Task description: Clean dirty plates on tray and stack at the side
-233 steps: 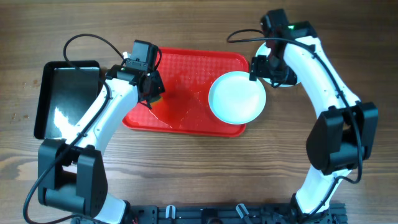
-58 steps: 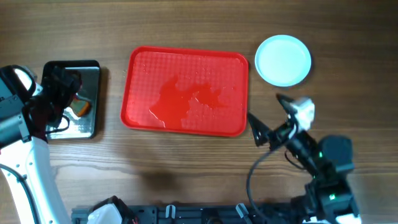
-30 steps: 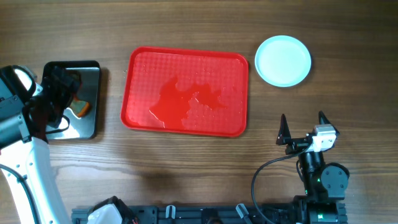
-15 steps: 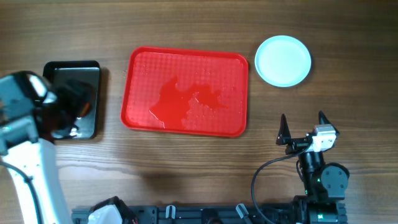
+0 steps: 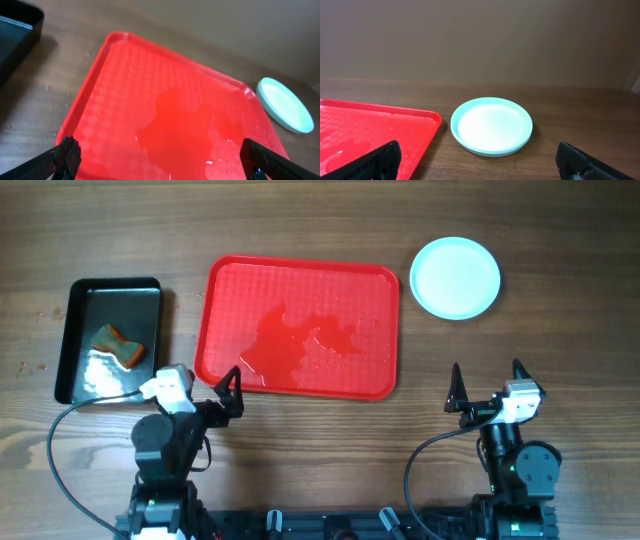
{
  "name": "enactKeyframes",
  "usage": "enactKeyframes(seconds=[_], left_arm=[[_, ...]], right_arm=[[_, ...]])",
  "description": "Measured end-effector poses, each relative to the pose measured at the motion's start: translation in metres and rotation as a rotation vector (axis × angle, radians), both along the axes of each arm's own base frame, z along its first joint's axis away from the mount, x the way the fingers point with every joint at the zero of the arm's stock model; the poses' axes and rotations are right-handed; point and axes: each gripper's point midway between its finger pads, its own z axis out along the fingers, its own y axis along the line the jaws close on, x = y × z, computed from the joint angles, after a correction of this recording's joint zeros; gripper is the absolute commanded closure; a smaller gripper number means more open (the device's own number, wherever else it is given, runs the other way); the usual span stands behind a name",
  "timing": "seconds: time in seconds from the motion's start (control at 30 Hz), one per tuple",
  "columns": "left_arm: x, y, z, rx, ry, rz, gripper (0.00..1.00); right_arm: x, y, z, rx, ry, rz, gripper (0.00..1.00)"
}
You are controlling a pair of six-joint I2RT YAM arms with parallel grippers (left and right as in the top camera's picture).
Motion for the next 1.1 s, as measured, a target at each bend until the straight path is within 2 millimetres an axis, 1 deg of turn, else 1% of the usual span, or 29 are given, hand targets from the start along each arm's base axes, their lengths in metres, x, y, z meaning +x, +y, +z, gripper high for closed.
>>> enactKeyframes(seconds=[0.07, 0.1, 0.13, 0.2, 0.23, 0.27, 0.3, 0.37, 0.43, 0.53, 0.6, 0.7, 1.0, 1.1], left_arm=[[-0.001, -0.002, 0.002, 0.017, -0.024, 0.006, 0.0], [-0.004, -0.004, -0.005, 0.03, -0.014, 0.009, 0.0], [-0.005, -0.004, -0.008, 0.036, -0.008, 0.015, 0.0], [-0.007, -0.001, -0.008, 0.045, -0.012, 0.034, 0.0], [-0.013, 0.002, -0.019, 0.056, 0.039, 0.049, 0.0], [-0.017, 0.004, -0.026, 0.062, 0.065, 0.056, 0.0], [-0.016, 0.005, -0.021, 0.063, 0.041, 0.066, 0.0], [-0.015, 0.006, -0.001, 0.055, -0.045, 0.075, 0.0], [-0.015, 0.006, 0.011, 0.066, -0.098, 0.072, 0.0], [-0.016, 0.006, 0.021, 0.118, -0.151, 0.059, 0.0], [-0.017, 0.006, 0.033, 0.183, -0.216, 0.045, 0.0], [-0.019, 0.006, 0.044, 0.276, -0.28, 0.031, 0.0], [-0.019, 0.01, 0.045, 0.399, -0.299, 0.029, 0.0], [-0.019, 0.011, 0.045, 0.409, -0.3, 0.028, 0.0]], right_arm=[[0.0, 0.0, 0.0, 0.0, 0.0, 0.0, 0.0], [0.0, 0.0, 0.0, 0.0, 0.0, 0.0, 0.0], [0.0, 0.0, 0.0, 0.0, 0.0, 0.0, 0.0], [0.0, 0.0, 0.0, 0.0, 0.0, 0.0, 0.0], [0.0, 0.0, 0.0, 0.0, 0.0, 0.0, 0.0], [0.0, 0.0, 0.0, 0.0, 0.0, 0.0, 0.0], [0.0, 0.0, 0.0, 0.0, 0.001, 0.0, 0.0], [0.0, 0.0, 0.0, 0.0, 0.001, 0.0, 0.0], [0.0, 0.0, 0.0, 0.0, 0.001, 0.0, 0.0], [0.0, 0.0, 0.0, 0.0, 0.001, 0.0, 0.0], [0.0, 0.0, 0.0, 0.0, 0.001, 0.0, 0.0], [0.0, 0.0, 0.0, 0.0, 0.001, 0.0, 0.0], [0.0, 0.0, 0.0, 0.0, 0.001, 0.0, 0.0], [0.0, 0.0, 0.0, 0.0, 0.001, 0.0, 0.0]])
